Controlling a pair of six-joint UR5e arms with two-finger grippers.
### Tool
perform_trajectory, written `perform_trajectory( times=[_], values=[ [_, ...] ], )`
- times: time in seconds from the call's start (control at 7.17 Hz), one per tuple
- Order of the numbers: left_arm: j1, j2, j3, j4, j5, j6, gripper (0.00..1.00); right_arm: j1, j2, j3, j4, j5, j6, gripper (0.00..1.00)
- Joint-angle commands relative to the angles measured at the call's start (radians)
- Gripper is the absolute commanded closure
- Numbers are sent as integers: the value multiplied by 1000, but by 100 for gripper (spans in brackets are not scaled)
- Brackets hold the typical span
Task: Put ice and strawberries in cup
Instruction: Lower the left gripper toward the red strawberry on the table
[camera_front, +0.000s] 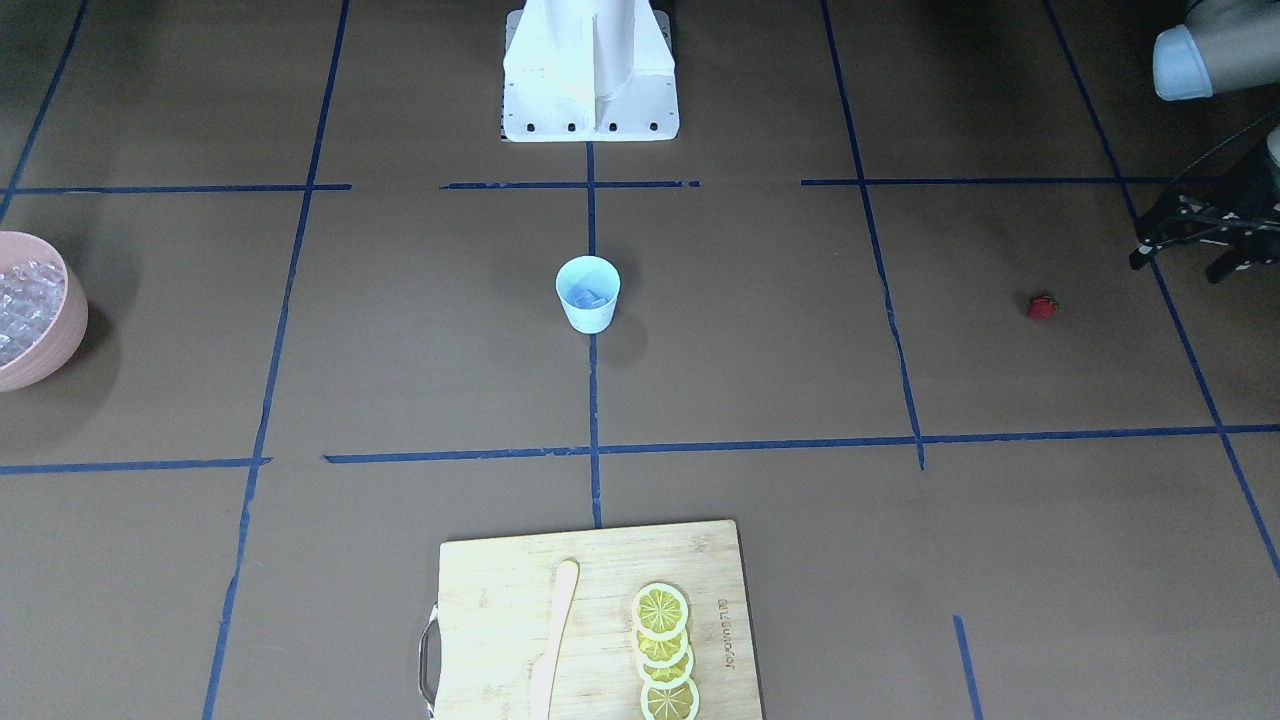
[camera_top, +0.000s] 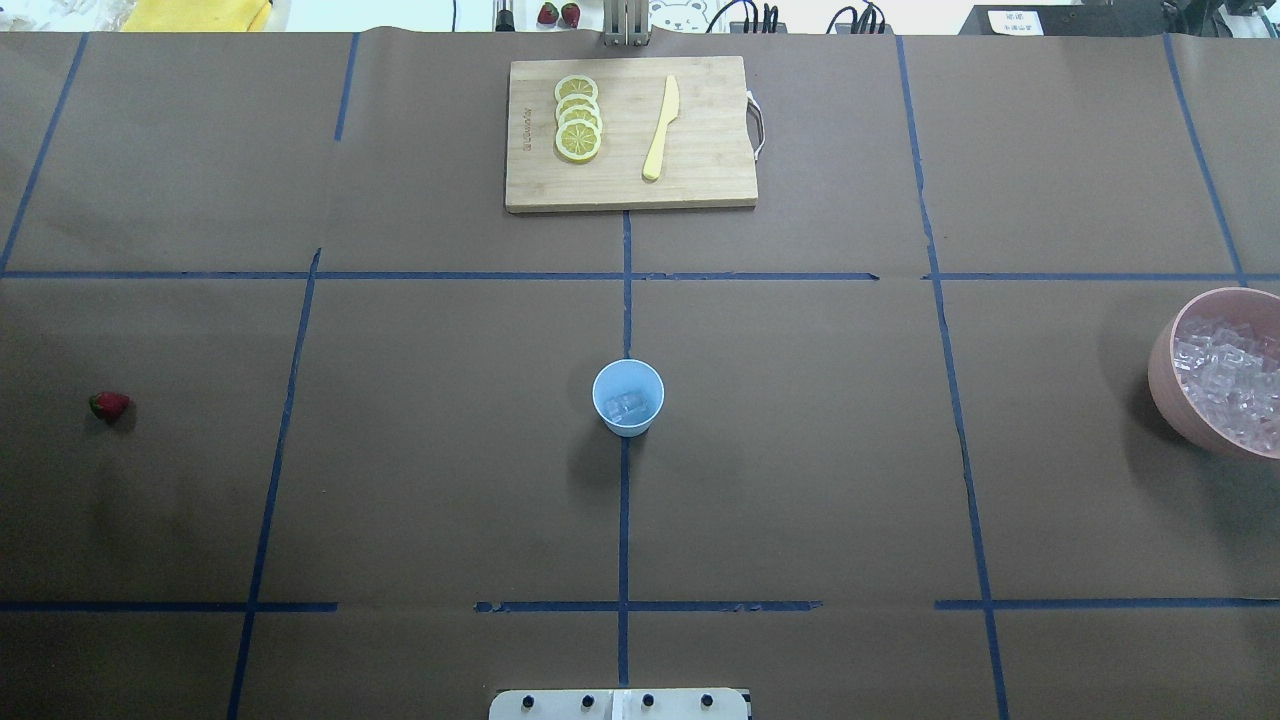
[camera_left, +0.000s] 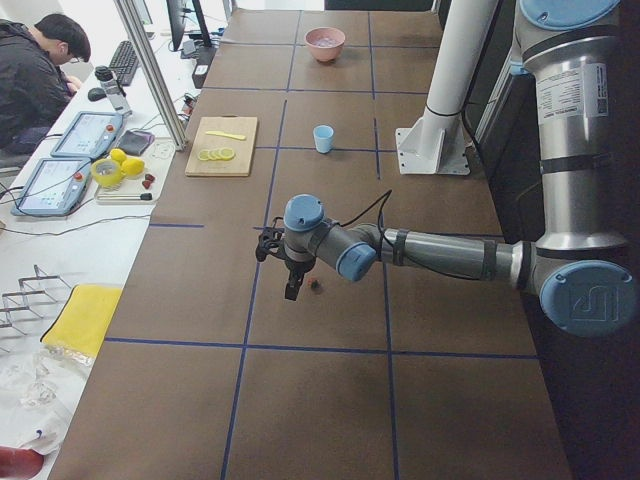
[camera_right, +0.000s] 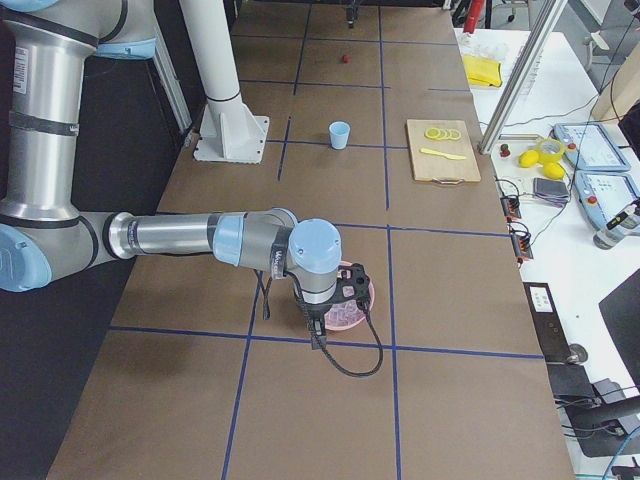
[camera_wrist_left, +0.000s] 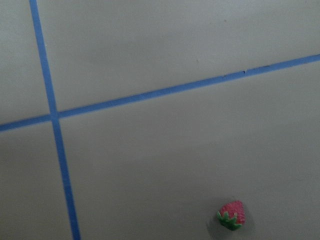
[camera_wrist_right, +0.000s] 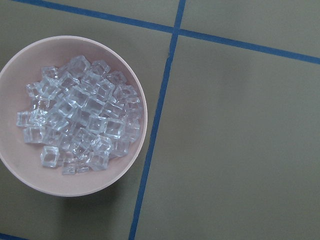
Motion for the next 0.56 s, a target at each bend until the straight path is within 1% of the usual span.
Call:
perform_trajectory(
  times=[0.0,0.14,0.28,0.42],
  values=[
    [177,22,11,-135,121,-199,0,-1,-1,0,1,-1,0,0],
    [238,23,18,-166,168,-258,0,-1,-1,-1,1,-4,-1,0],
    [265,23,50,-212,172,-284,0,1,-4,-6,26,-6,0,0],
    [274,20,104,-282,172,-286,2,1,-8,-9,34,-6,0,0]
  ],
)
